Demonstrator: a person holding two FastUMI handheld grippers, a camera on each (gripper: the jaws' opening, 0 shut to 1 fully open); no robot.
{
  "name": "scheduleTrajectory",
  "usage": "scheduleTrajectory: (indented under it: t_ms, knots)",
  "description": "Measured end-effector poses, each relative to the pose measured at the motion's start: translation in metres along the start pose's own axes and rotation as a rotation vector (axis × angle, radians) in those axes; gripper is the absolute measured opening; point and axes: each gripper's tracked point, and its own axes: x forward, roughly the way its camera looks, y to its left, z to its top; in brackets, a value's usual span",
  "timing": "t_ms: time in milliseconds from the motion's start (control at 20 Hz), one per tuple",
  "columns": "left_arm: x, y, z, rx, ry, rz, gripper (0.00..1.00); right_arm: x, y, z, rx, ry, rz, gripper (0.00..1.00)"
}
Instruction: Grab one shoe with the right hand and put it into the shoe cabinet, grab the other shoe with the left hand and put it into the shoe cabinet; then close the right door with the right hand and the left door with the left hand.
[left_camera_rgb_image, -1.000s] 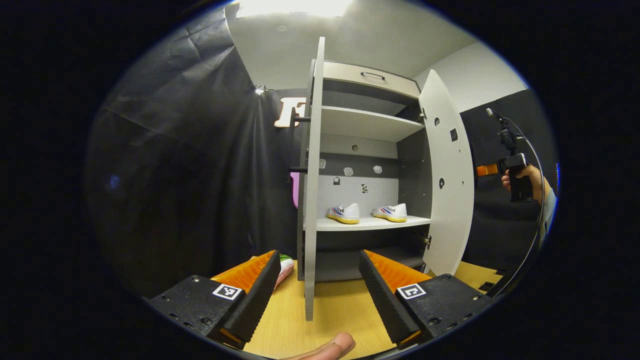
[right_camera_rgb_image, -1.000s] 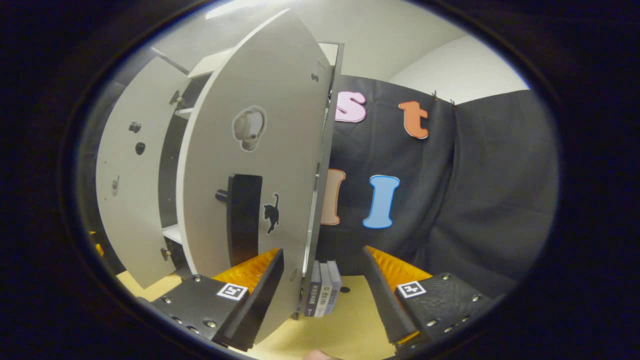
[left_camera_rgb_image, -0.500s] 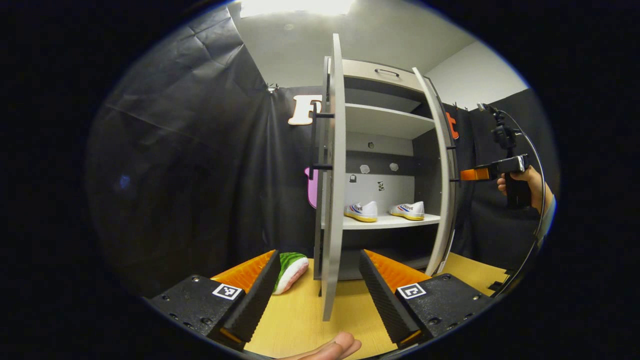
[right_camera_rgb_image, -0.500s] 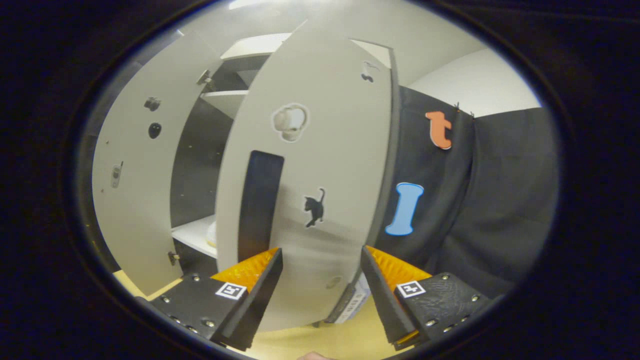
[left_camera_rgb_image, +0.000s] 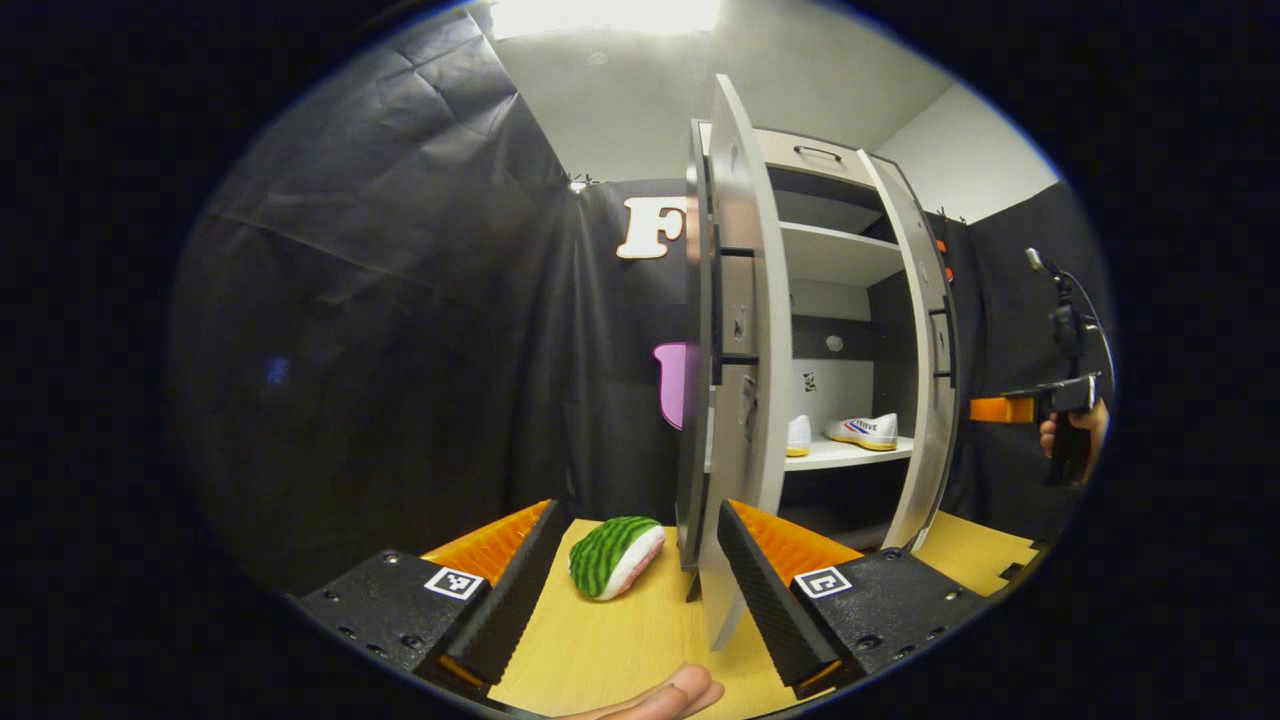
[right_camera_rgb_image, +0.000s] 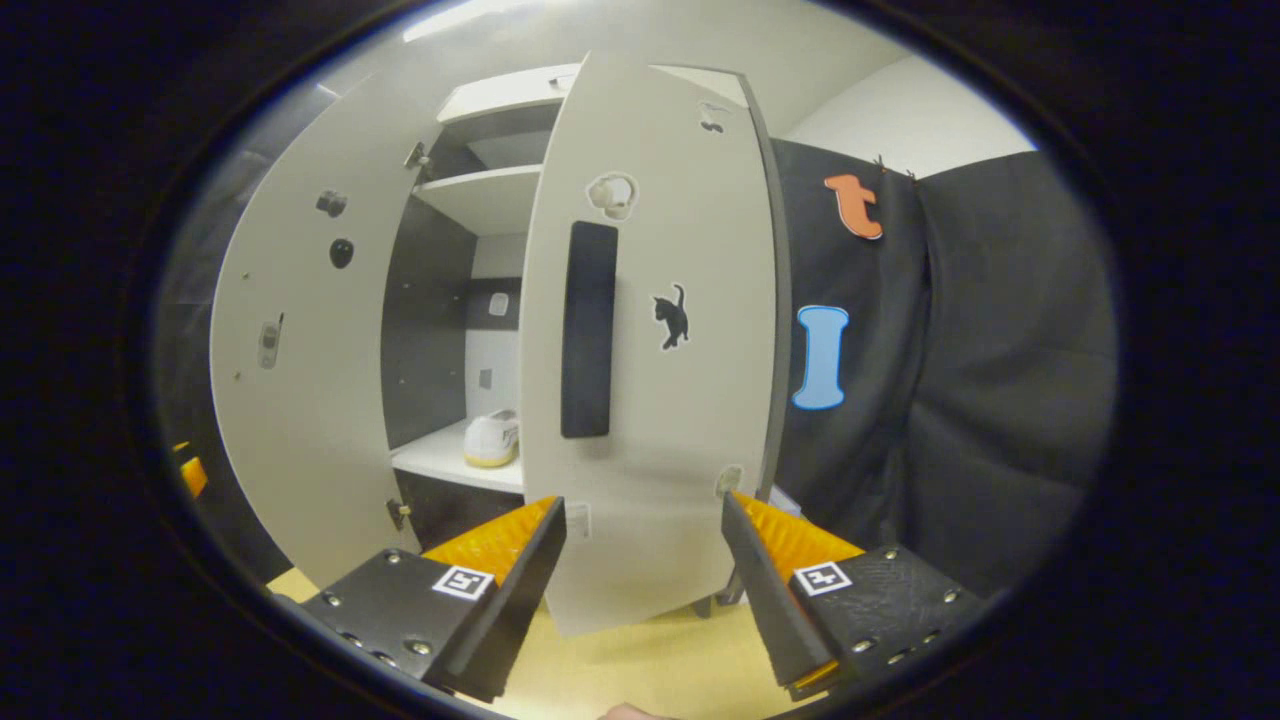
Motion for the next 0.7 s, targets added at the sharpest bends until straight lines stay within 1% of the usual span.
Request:
scheduleTrajectory:
  t_ms: [100, 150, 200, 250, 300, 350, 450, 500, 550, 600, 650, 700]
  knots:
    - [0.006, 0.014, 0.002, 0.019, 0.002, 0.043, 0.99, -0.018, 0.004, -0.008, 0.017, -0.015, 0.023, 0.93]
    - [0.01, 0.019, 0.003, 0.019, 0.006, 0.056, 0.96, -0.028, 0.005, -0.01, 0.021, -0.028, 0.027, 0.94]
    - [0.015, 0.022, 0.006, 0.013, 0.012, 0.06, 0.97, -0.039, 0.006, -0.012, 0.012, -0.039, 0.031, 0.94]
    - [0.02, 0.025, 0.009, 0.004, 0.021, 0.058, 0.97, -0.051, 0.008, -0.013, -0.002, -0.053, 0.038, 0.96]
    - [0.027, 0.027, 0.015, -0.001, 0.023, 0.055, 0.97, -0.064, 0.011, -0.015, -0.013, -0.066, 0.047, 0.92]
    - [0.034, 0.033, 0.021, 0.005, 0.02, 0.056, 0.96, -0.077, 0.015, -0.012, 0.001, -0.093, 0.058, 0.94]
    - [0.053, 0.05, 0.036, 0.028, 0.01, 0.092, 0.97, -0.103, 0.025, -0.01, 0.035, -0.136, 0.089, 0.92]
    - [0.062, 0.058, 0.044, 0.036, 0.001, 0.108, 0.97, -0.111, 0.028, -0.015, 0.035, -0.147, 0.102, 0.93]
    - [0.068, 0.064, 0.049, 0.029, 0.003, 0.127, 0.97, -0.119, 0.028, -0.018, 0.04, -0.157, 0.104, 0.92]
    - [0.076, 0.066, 0.054, 0.019, 0.003, 0.124, 0.96, -0.126, 0.026, -0.024, 0.049, -0.157, 0.095, 0.94]
    - [0.082, 0.067, 0.058, 0.005, 0.014, 0.112, 0.97, -0.132, 0.023, -0.031, 0.06, -0.152, 0.078, 0.94]
    - [0.087, 0.067, 0.062, -0.001, 0.021, 0.101, 0.96, -0.136, 0.018, -0.039, 0.066, -0.142, 0.057, 0.92]
